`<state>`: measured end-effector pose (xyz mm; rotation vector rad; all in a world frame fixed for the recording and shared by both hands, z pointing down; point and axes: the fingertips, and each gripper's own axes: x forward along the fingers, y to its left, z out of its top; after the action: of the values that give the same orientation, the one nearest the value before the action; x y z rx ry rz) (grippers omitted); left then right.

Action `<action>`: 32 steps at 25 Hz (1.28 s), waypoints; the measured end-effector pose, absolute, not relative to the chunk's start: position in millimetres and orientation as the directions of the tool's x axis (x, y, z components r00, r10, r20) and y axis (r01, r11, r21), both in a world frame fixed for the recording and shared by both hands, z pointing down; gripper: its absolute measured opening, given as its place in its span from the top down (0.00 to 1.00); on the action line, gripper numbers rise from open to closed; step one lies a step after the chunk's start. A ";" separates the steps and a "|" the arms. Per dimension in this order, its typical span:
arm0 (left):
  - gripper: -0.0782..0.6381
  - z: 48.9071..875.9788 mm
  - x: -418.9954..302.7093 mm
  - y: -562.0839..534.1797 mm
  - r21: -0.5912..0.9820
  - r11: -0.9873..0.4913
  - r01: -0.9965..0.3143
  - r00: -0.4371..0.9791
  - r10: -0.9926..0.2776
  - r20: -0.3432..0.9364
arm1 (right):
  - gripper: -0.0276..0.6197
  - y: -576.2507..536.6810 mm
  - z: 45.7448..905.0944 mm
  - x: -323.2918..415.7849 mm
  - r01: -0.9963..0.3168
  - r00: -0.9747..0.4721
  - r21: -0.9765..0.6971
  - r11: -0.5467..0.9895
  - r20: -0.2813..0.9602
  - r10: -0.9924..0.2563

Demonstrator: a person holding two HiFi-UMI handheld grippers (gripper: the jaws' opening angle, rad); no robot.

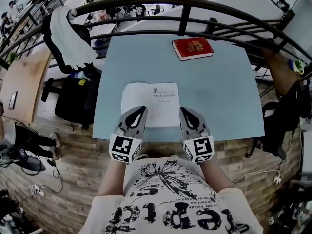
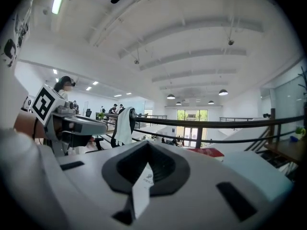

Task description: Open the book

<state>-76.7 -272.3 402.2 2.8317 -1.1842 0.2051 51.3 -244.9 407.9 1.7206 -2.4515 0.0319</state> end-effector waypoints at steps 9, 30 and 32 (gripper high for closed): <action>0.86 380.8 -66.1 -272.3 0.015 -0.697 -0.717 0.695 -0.713 0.096 | 0.94 -251.4 392.3 68.0 -0.947 -0.303 0.086 0.310 0.093 -0.949; 0.85 368.9 -57.0 -279.9 -0.036 -0.695 -0.718 0.690 -0.718 0.090 | 0.95 -259.4 394.7 70.5 -0.945 -0.309 0.076 0.317 0.099 -0.946; 0.86 369.3 -56.3 -281.6 -0.036 -0.695 -0.718 0.690 -0.718 0.092 | 0.95 -260.3 394.0 70.7 -0.944 -0.314 0.074 0.321 0.096 -0.945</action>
<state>-56.3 -281.6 369.3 2.8854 -1.2252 0.1546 70.7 -260.3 394.0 1.7626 -2.4527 -0.0066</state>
